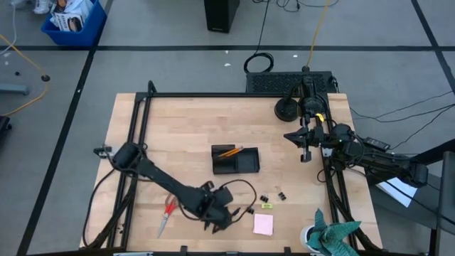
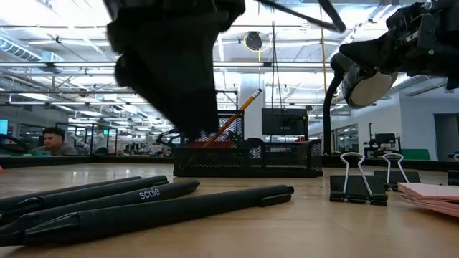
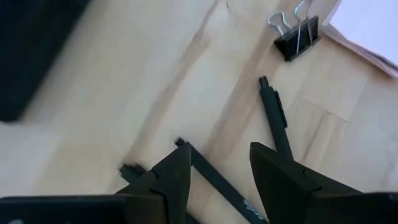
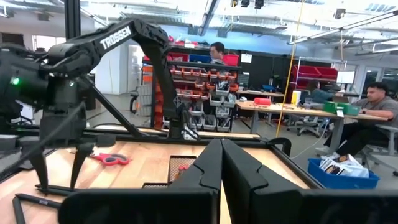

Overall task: Pick and place office supplies into organizer
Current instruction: Put the pen into the top left section of the desk organizer

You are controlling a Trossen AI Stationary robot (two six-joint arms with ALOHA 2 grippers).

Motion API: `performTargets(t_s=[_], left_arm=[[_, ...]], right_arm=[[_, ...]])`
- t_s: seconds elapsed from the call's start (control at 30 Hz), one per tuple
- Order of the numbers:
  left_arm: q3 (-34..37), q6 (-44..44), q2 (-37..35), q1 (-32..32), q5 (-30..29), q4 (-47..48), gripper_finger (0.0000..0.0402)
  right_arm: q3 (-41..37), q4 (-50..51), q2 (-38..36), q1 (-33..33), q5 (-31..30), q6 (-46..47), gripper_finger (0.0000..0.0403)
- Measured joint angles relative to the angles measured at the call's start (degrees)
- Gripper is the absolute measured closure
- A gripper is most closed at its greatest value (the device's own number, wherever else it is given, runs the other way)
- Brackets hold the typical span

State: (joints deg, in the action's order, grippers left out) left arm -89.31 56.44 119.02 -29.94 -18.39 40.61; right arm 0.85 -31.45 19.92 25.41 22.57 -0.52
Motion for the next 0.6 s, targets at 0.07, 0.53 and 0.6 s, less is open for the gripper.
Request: performTargets(t_s=[0.07, 0.53, 0.6], left_arm=[[-0.01, 2.63, 0.09, -0.52, 0.11, 0.56, 0.0232], [0.08, 16.74, -0.06, -3.51, 0.97, 12.07, 0.0232], [0.17, 15.83, -0.06, -3.48, 0.63, 11.87, 0.0232]], right_arm=[[0.0, -0.05, 0.09, 0.0, 0.0, 0.22, 0.0403], [0.02, -0.03, 0.11, 0.0, 0.0, -0.06, 0.0403], [0.01, 0.01, 0.11, 0.0, 0.0, -0.1, 0.0403]])
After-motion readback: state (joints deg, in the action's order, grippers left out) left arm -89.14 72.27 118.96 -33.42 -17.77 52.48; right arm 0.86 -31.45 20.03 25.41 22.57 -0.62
